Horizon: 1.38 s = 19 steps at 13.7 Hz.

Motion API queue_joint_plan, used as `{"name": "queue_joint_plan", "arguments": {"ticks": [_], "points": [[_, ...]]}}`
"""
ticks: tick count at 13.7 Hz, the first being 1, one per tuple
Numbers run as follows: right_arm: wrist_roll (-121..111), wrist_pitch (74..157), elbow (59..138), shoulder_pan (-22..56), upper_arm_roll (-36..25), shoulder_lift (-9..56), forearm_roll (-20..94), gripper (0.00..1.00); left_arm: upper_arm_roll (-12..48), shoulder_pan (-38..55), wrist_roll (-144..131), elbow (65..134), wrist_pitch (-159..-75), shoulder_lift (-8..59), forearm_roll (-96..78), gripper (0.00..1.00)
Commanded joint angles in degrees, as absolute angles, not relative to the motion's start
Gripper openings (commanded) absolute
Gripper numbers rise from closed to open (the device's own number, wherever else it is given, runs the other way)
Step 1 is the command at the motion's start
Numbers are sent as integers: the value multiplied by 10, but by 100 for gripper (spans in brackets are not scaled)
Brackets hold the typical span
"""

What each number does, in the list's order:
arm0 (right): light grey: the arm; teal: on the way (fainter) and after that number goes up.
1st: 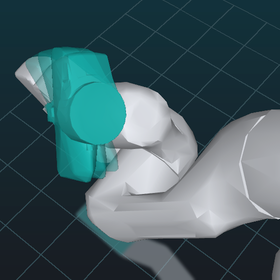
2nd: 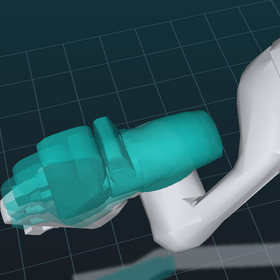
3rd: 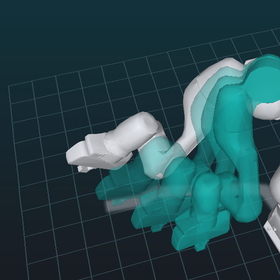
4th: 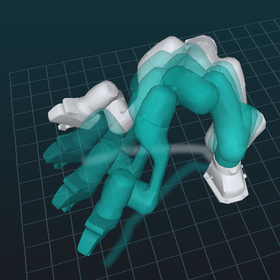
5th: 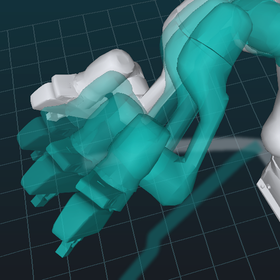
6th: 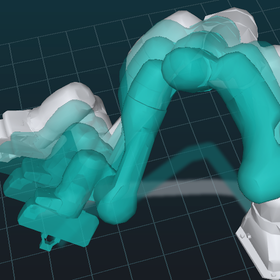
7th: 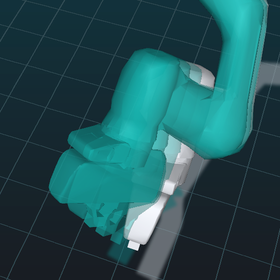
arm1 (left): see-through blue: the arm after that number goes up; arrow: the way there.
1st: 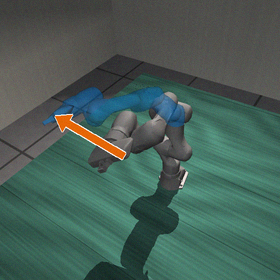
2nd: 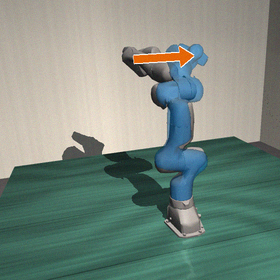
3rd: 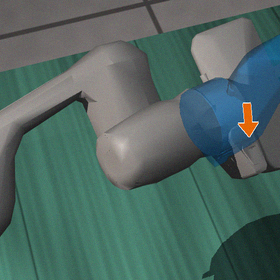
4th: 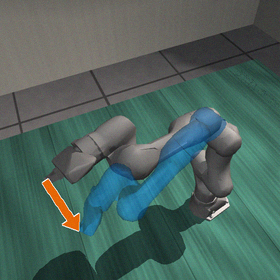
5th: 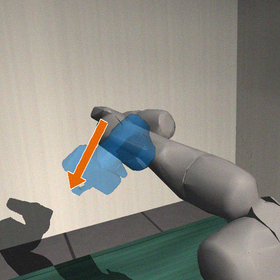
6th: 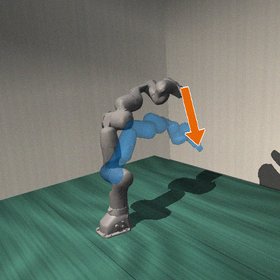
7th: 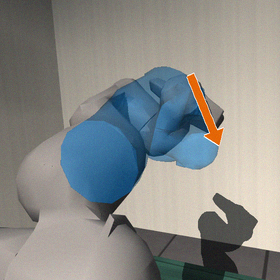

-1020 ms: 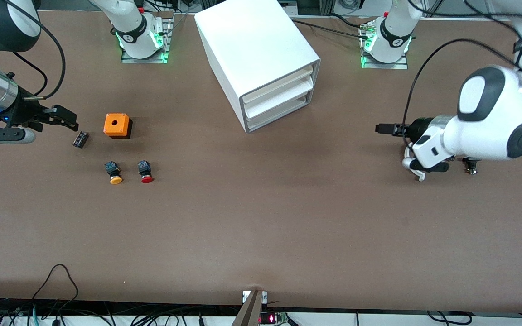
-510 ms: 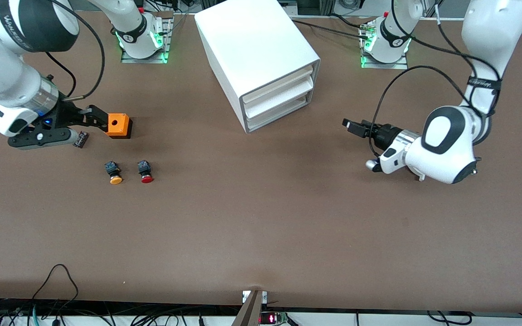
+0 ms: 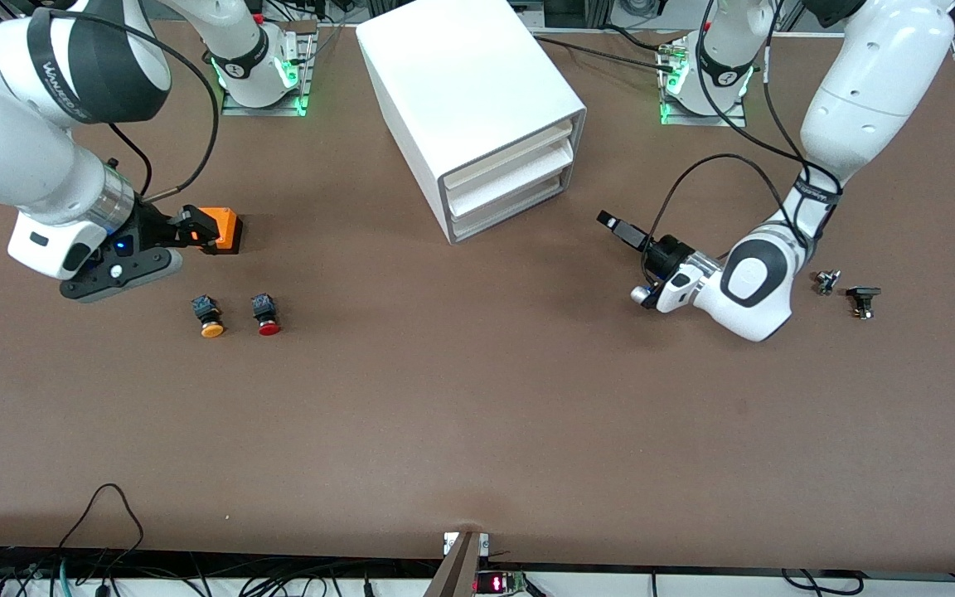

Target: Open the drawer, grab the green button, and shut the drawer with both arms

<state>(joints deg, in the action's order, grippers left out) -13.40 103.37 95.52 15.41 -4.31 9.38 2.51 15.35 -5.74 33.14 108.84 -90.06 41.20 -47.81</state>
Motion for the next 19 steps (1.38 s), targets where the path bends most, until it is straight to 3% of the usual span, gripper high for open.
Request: {"name": "queue_joint_plan", "arguments": {"ticks": [1,5,11,12,13,15,19], "points": [[-183,1027,921,168,-44,121,45,100,191,-50,395,1148,-964,402,-515,100],[-213,1028,912,187,-43,140,59,100,213,-24,522,1186,-1043,402,-565,99],[-234,1027,874,245,-43,170,56,100,234,6,526,1199,-1072,402,-614,99],[-233,1028,874,255,-43,172,54,100,240,7,526,1204,-1084,402,-615,92],[-233,1028,873,260,-43,175,54,100,244,7,526,1206,-1088,402,-619,73],[-234,1028,873,264,-43,176,54,100,245,7,531,1207,-1088,402,-619,4],[-236,1029,873,266,-39,182,56,100,244,9,528,1206,-1089,394,-618,0]]}}
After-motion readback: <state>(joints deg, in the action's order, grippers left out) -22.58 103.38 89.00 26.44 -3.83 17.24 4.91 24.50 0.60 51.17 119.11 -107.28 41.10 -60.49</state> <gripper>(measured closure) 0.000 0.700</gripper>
